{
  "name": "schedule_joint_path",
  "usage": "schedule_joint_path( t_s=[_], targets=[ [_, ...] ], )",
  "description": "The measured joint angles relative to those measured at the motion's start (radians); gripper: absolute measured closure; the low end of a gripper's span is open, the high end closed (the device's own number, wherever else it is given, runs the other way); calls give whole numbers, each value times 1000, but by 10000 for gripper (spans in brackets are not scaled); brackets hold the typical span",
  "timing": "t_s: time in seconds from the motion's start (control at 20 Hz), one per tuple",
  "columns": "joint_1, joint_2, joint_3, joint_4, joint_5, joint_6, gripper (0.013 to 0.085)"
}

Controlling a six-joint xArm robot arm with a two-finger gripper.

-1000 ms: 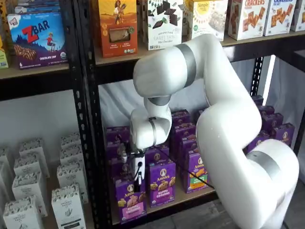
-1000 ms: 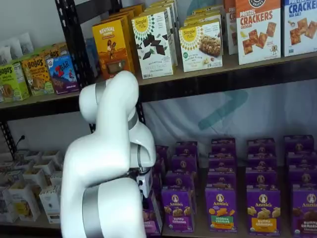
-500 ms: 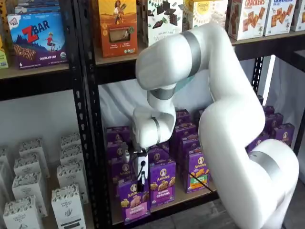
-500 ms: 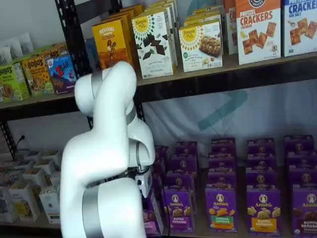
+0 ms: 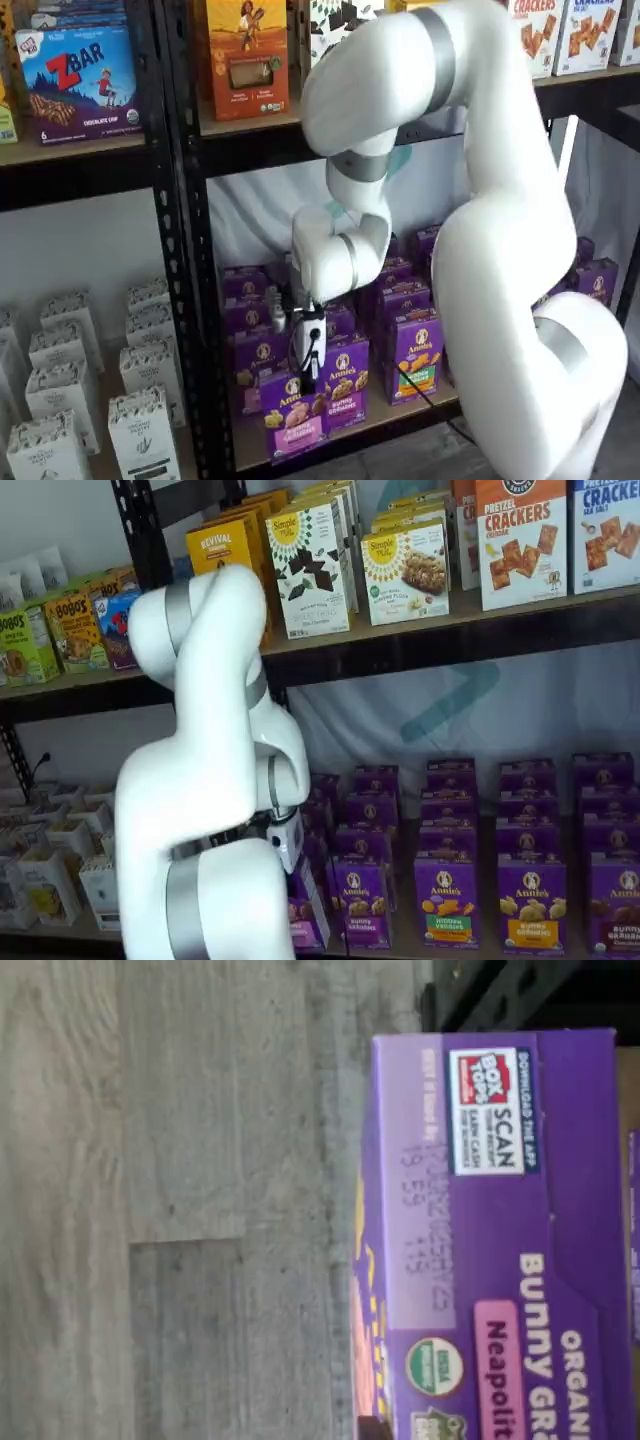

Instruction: Pick up the purple box with a pink patch in the middle, on the bottom shelf, the first box from the left

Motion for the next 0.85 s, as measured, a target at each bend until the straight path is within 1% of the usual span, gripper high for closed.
schedule_joint_path(
  t_s=[0.15, 0.2, 0.3, 0.5, 0.6, 0.75, 0.85],
  targets=[
    [-3, -84, 79, -14, 0, 11, 650],
    [-5, -110, 101, -23, 5, 18, 650],
    [-11, -166, 146, -60, 17, 48, 650],
    [-19, -261, 218, -87, 38, 66, 650],
    [-23, -300, 245, -75, 47, 51, 650],
    [-31, -355, 280, -44, 68, 16, 650],
    [-35, -378, 293, -35, 75, 4, 650]
  ],
)
